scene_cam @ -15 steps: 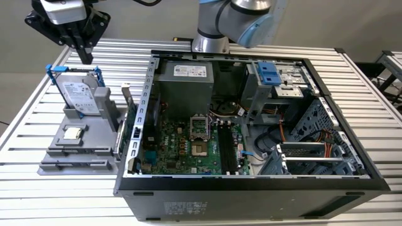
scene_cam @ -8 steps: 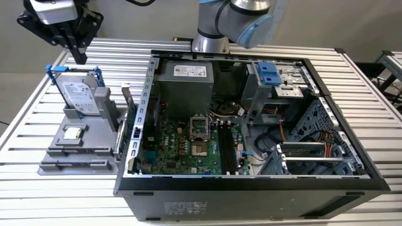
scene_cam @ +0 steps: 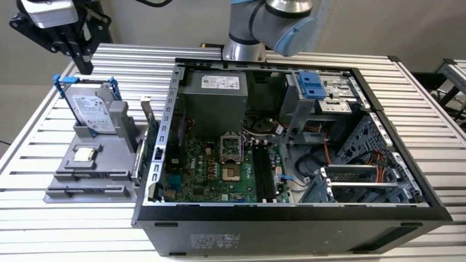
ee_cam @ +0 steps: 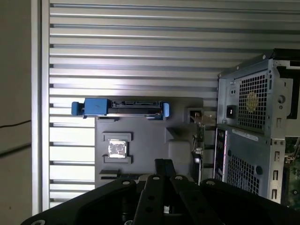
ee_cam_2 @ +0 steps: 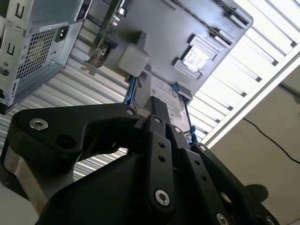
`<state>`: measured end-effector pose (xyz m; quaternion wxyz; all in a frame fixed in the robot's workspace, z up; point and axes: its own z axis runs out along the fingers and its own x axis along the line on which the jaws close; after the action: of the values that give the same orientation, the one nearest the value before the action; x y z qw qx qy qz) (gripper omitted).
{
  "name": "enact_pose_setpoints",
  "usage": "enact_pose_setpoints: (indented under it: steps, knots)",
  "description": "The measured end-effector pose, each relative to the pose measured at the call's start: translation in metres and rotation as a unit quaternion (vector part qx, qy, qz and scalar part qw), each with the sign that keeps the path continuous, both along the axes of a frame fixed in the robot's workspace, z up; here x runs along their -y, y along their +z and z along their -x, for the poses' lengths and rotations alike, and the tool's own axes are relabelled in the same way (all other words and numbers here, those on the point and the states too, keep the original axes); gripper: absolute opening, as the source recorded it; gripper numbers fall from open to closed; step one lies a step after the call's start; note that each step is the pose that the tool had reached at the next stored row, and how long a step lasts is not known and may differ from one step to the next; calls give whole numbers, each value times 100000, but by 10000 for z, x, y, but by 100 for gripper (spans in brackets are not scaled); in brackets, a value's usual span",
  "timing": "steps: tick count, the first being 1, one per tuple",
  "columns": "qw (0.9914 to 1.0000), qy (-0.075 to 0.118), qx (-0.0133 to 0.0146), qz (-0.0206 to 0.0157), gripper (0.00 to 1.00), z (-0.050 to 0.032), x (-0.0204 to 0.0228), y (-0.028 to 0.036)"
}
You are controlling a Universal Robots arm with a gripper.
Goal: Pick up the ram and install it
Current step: 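Reach for the ram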
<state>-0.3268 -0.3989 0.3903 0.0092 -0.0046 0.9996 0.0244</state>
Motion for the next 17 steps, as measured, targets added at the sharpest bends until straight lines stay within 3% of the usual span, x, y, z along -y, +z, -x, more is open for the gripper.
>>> enact_pose_setpoints:
  steps: [17]
  knots:
    - [100000, 16, 0, 0, 0, 284, 0, -7]
